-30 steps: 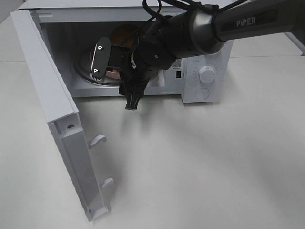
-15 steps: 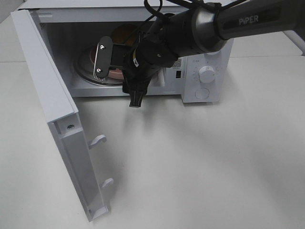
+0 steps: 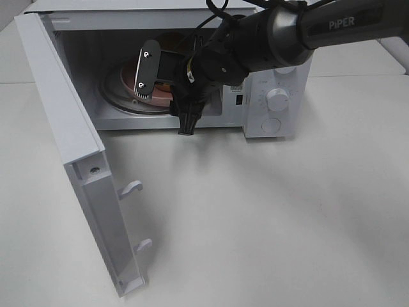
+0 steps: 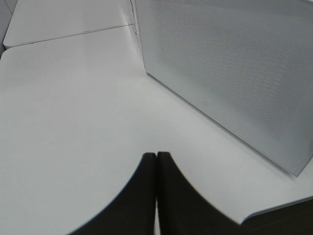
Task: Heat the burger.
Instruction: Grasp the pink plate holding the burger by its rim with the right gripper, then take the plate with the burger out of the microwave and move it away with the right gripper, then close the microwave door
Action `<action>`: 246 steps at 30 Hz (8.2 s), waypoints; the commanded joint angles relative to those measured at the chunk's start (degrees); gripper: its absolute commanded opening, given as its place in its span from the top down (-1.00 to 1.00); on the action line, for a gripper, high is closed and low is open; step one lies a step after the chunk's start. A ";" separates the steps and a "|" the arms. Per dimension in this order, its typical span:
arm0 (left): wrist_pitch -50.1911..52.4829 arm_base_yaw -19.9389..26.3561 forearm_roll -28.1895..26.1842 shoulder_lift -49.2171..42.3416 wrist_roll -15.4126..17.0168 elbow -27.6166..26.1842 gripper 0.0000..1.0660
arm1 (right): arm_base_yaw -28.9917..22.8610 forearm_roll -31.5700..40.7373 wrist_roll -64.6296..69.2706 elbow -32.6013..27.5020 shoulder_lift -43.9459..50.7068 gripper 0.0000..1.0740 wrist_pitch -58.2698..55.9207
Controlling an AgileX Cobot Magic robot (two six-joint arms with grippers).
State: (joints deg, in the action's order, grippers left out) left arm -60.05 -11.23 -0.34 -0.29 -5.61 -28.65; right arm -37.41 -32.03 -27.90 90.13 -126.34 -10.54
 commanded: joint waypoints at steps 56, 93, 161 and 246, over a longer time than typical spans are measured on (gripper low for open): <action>0.80 0.11 -0.06 -1.15 0.23 0.17 1.00 | 0.06 -0.23 -1.26 1.78 -5.50 1.00 -0.52; 0.80 0.11 -0.06 -1.15 0.17 0.17 1.00 | -1.95 0.17 -21.89 -21.60 15.41 1.00 4.13; 0.80 0.11 -0.06 -1.15 0.17 0.17 1.00 | -1.26 -0.46 -1.20 -66.23 42.86 1.00 -3.38; 0.80 0.11 -0.06 -1.15 0.23 0.17 1.00 | 24.18 29.22 35.07 -33.75 44.69 -0.29 -39.71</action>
State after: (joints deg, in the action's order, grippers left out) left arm -60.05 -11.23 -0.34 -0.29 -5.61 -28.65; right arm -14.90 -3.04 6.65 56.09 -81.76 -49.50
